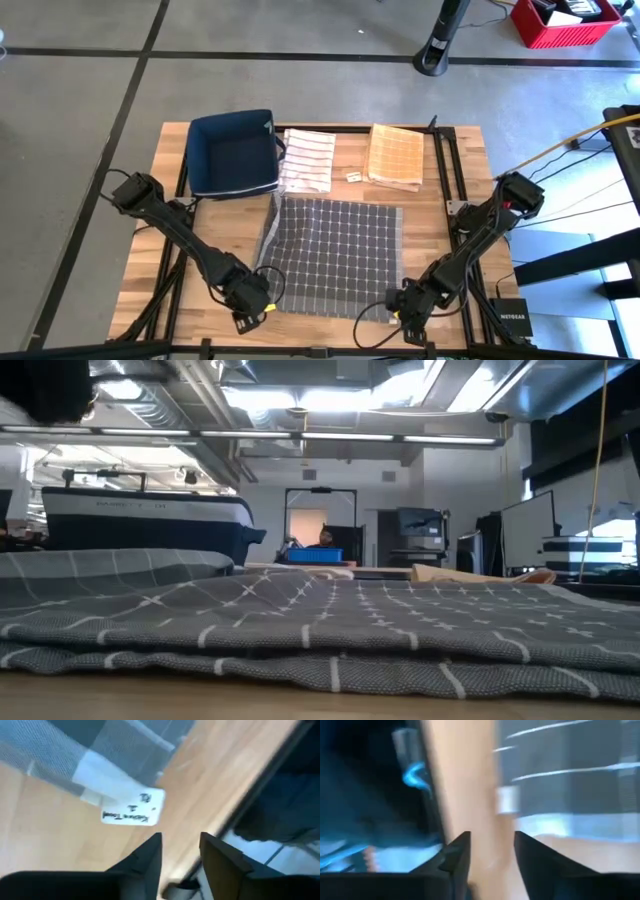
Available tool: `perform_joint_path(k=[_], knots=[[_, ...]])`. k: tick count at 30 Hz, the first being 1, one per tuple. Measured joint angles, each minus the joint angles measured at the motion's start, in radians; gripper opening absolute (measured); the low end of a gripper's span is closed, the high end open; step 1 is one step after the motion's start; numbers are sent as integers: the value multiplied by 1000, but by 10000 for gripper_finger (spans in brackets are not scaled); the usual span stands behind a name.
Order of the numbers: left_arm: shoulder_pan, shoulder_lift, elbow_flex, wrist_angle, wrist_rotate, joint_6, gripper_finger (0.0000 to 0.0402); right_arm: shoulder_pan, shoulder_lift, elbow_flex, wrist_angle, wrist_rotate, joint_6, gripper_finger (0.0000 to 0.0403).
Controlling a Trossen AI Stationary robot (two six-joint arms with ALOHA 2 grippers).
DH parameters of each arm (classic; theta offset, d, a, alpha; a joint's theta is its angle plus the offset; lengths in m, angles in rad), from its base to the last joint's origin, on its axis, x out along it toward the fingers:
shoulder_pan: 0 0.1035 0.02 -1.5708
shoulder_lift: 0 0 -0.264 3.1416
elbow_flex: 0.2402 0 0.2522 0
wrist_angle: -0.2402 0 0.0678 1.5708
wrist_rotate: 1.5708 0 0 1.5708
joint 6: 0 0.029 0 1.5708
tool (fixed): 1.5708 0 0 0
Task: Fold towel
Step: Fold the gray towel
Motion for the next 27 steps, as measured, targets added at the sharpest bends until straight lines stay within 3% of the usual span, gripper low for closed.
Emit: perform_joint_path(k=[2, 4, 6, 9, 10, 12, 14, 19, 22, 25, 27], knots=[[-3, -23, 1, 28, -92, 21, 134, -8, -12, 21, 6, -22, -24, 177], [-3, -29, 2, 64, -263, 89, 137, -20, -22, 34, 2, 70, -110, 191], [-2, -26, 2, 92, -481, 149, 138, -28, -22, 40, 24, 272, -231, 200], [9, 9, 2, 108, -785, 186, 139, -33, 1, 25, 58, 680, -337, 204], [19, 28, -3, 103, -831, 187, 139, -43, 16, 15, 69, 783, -360, 204], [41, 63, -16, 99, -851, 189, 139, -69, 43, -7, 73, 869, -384, 202], [56, 100, -24, 91, -828, 160, 139, -102, 74, -20, 82, 838, -403, 199], [72, 171, -26, 115, -671, 89, 139, -147, 124, -33, 34, 589, -430, 192], [64, 177, -26, 182, -619, 46, 139, -140, 121, -27, -32, 501, -419, 187], [43, 168, -13, 293, -564, 55, 139, -103, 116, -26, -94, 470, -389, 181], [39, 150, 22, 266, -530, 111, 139, -76, 115, -27, -91, 471, -375, 177]])
